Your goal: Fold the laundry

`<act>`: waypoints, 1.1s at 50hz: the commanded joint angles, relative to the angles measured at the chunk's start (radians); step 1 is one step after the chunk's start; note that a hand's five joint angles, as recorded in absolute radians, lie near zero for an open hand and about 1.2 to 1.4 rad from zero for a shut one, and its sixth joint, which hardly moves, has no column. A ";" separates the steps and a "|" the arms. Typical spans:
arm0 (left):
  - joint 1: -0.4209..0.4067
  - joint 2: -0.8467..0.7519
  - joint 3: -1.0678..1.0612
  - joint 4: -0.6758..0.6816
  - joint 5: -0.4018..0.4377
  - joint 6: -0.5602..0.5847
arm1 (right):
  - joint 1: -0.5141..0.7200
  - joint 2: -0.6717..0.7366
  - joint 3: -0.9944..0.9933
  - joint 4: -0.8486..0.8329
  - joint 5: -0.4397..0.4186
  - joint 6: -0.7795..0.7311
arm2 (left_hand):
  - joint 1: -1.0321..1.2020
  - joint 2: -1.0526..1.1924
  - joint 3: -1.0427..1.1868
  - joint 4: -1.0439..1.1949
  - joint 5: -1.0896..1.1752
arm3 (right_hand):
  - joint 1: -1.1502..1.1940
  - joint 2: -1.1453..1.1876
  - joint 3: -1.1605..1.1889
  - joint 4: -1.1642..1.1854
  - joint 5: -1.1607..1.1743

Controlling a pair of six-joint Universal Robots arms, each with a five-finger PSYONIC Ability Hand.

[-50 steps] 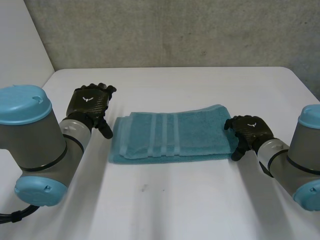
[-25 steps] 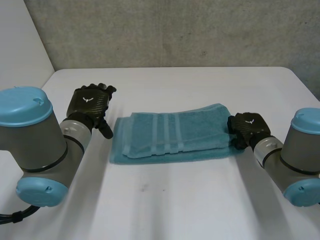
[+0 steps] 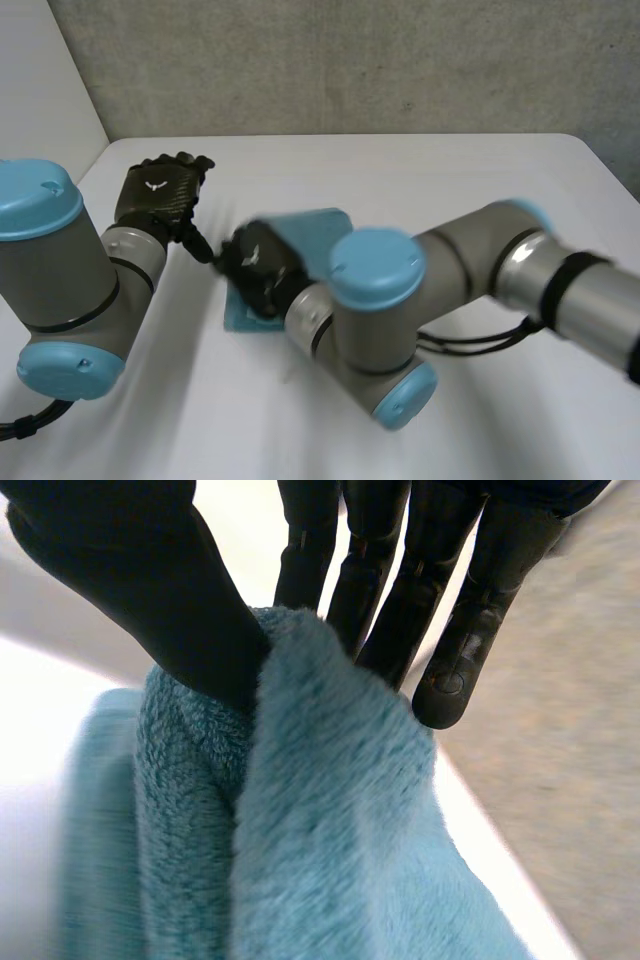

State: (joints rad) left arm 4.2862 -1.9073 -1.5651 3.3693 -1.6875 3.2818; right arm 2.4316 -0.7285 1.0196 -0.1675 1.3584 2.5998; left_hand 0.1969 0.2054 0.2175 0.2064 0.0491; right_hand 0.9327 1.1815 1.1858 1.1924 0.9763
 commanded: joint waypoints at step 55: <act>-0.098 -0.009 0.272 -0.268 0.035 -0.108 | -0.338 -0.223 -0.142 0.408 0.094 0.516 | -0.022 -0.031 -0.043 -0.032 -0.049 | -0.758 -1.007 -1.011 -1.018 -0.976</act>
State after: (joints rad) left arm 4.1870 -2.0769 -1.3475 3.1186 -1.6560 3.1726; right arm 2.1242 -0.7669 0.8339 0.2468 1.4356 3.1070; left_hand 0.1969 0.2054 0.2175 0.2065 0.0488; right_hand 0.2048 0.2240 0.2178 0.2345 0.0658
